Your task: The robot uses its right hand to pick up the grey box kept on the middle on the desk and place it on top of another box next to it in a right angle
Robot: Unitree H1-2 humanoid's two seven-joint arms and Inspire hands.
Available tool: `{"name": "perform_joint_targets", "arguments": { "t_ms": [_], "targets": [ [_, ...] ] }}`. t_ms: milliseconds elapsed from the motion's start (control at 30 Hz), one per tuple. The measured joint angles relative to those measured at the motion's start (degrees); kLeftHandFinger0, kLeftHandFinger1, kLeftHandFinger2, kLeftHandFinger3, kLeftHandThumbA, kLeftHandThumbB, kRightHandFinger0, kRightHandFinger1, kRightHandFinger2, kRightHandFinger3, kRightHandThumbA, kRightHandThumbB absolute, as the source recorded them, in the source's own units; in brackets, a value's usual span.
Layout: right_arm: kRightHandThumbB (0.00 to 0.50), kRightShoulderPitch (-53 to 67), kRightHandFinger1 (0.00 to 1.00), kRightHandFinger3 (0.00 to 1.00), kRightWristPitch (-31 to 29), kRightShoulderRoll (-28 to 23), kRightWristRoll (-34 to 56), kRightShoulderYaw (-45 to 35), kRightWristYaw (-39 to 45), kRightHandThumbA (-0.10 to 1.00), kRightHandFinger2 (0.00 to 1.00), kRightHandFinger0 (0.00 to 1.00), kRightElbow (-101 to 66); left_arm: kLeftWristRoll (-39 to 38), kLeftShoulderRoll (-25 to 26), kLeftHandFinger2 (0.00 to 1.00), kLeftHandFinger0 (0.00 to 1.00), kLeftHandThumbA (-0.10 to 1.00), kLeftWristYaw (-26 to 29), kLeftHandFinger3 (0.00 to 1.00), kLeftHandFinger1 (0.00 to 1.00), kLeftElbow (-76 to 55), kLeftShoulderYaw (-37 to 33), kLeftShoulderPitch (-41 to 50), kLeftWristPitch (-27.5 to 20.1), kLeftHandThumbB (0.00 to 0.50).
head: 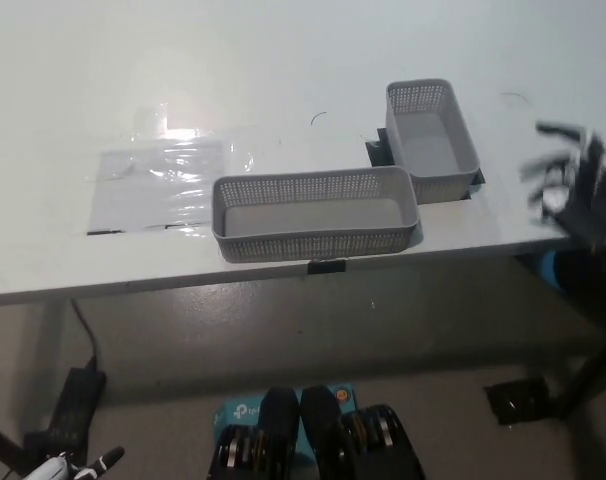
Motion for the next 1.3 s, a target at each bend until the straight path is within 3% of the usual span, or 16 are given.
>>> {"name": "perform_joint_targets", "arguments": {
  "t_ms": [33, 100, 133, 167, 233, 333, 400, 633, 833, 933, 1033, 1300],
  "targets": [
    [0.344, -1.8, 0.42, 0.83, 0.3, -1.2, 0.0, 1.2, 0.9, 0.14, 0.59, 0.32, 0.0, 0.1, 0.0, 0.01, 0.01, 0.99, -0.1, 0.10, 0.01, 0.0, 0.0, 0.0, 0.3, 0.260],
    [0.390, -3.9, 0.70, 0.95, 0.5, -2.6, 0.0, 2.7, 2.0, 0.23, 0.77, 0.65, 0.1, 0.2, 0.0, 0.01, 0.00, 1.00, -0.2, 0.11, 0.00, 0.0, 0.1, 0.0, 0.4, 0.269],
    [0.410, -6.1, 0.86, 1.00, 0.7, -4.9, -0.3, 5.3, 3.5, 0.24, 0.98, 0.76, 0.5, 0.2, 0.0, 0.01, 0.01, 1.00, -0.4, 0.11, 0.00, 0.0, 0.1, 0.0, 0.5, 0.253],
    [0.431, -7.1, 1.00, 1.00, 0.7, -6.2, -0.8, 6.9, 4.6, 0.27, 1.00, 0.86, 0.7, 0.2, 0.0, 0.01, 0.03, 1.00, -0.4, 0.10, 0.01, 0.0, 0.1, 0.0, 0.5, 0.265],
    [0.451, -9.5, 1.00, 1.00, 0.8, -9.0, -2.3, 11.8, 6.7, 0.30, 1.00, 1.00, 3.1, 0.3, 0.0, 0.01, 0.03, 1.00, -0.5, 0.09, 0.00, 0.0, 0.1, 0.1, 0.6, 0.255],
    [0.484, -13.1, 1.00, 1.00, 0.7, -12.1, -4.6, 18.6, 9.7, 0.27, 1.00, 1.00, 8.3, 0.3, 0.0, 0.02, 0.00, 0.97, -0.8, 0.09, 0.00, 0.0, 0.3, 0.0, 0.6, 0.244],
    [0.471, -14.5, 1.00, 1.00, 0.5, -12.7, -6.3, 21.9, 10.9, 0.28, 1.00, 1.00, 11.8, 0.2, -0.1, 0.02, 0.00, 0.97, -1.0, 0.08, 0.00, -0.1, 0.5, 0.2, 0.6, 0.240],
    [0.489, -16.6, 1.00, 1.00, -1.2, -12.8, -11.0, 29.3, 13.9, 0.27, 1.00, 1.00, 21.6, 0.4, -0.4, 0.00, 0.02, 1.00, -1.2, 0.09, 0.00, -0.1, 0.7, 0.2, 0.6, 0.287],
    [0.442, -18.8, 1.00, 1.00, -5.1, -12.8, -14.4, 32.2, 15.4, 0.19, 1.00, 1.00, 30.7, 0.5, -0.4, 0.00, 0.01, 1.00, -1.3, 0.06, 0.00, -0.2, 0.9, 0.2, 0.6, 0.261],
    [0.435, -20.8, 1.00, 1.00, -8.5, -12.6, -15.6, 32.3, 15.4, 0.16, 1.00, 1.00, 35.7, 0.7, -0.4, 0.00, 0.00, 1.00, -1.4, 0.05, 0.00, -0.4, 0.9, 0.3, 0.5, 0.309],
    [0.419, -22.0, 1.00, 1.00, -10.9, -12.4, -16.4, 32.2, 15.3, 0.17, 1.00, 1.00, 38.7, 0.7, -0.4, 0.02, 0.01, 1.00, -1.4, 0.07, 0.00, -0.4, 1.1, 0.6, 0.5, 0.270],
    [0.391, -22.7, 1.00, 1.00, -16.8, -11.8, -19.1, 30.3, 14.6, 0.17, 1.00, 1.00, 42.1, 0.7, -0.6, 0.01, 0.01, 0.99, -1.4, 0.09, 0.00, -0.5, 2.0, 2.0, 0.4, 0.268]
  ]
}}
